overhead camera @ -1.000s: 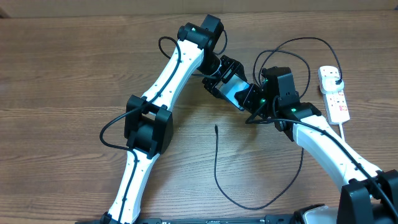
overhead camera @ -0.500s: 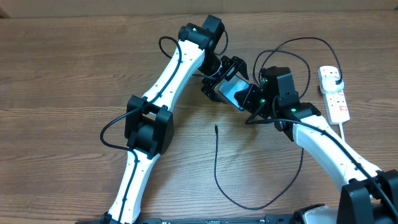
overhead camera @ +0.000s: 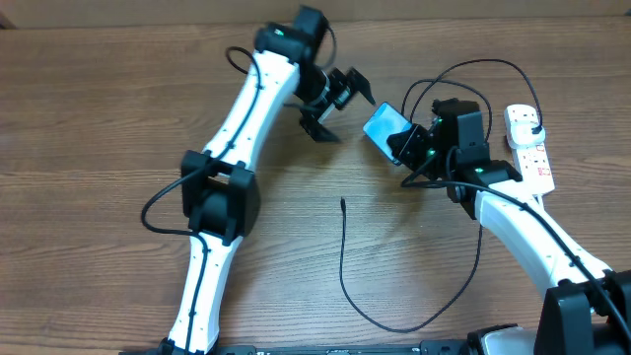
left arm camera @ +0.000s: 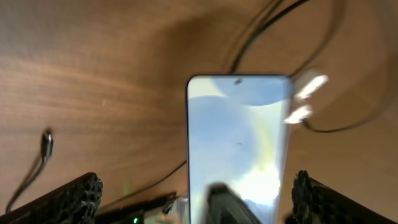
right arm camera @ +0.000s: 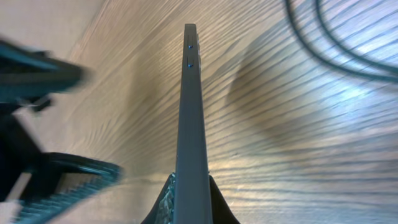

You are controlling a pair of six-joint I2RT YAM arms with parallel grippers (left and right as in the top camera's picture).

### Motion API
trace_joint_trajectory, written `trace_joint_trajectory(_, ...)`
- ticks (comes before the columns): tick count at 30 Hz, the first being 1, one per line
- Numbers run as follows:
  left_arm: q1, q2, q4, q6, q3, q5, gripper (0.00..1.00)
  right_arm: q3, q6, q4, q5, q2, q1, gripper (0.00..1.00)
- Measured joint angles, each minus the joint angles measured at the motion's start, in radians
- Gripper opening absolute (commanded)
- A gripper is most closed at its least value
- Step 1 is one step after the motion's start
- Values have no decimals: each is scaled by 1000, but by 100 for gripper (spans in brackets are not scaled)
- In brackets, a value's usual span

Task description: Plug charger to phone and switch on socket

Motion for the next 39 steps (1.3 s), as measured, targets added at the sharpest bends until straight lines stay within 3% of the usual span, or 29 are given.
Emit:
trace_joint_trajectory(8,50,0,-13,128,206,-9,100,0,210,19,-31,0,-23,4)
trace_joint_trajectory(18,39,0,-10,206,301,-9,100,0,726,302,-131,4,-25,4)
trace_joint_trajectory(28,39,0,78,73,303,-8,100,0,978,490,-171,4,-24,4)
trace_joint_trajectory(39,39,0,123,-144,303,-9,100,0,1114,673,-187,6,5,4)
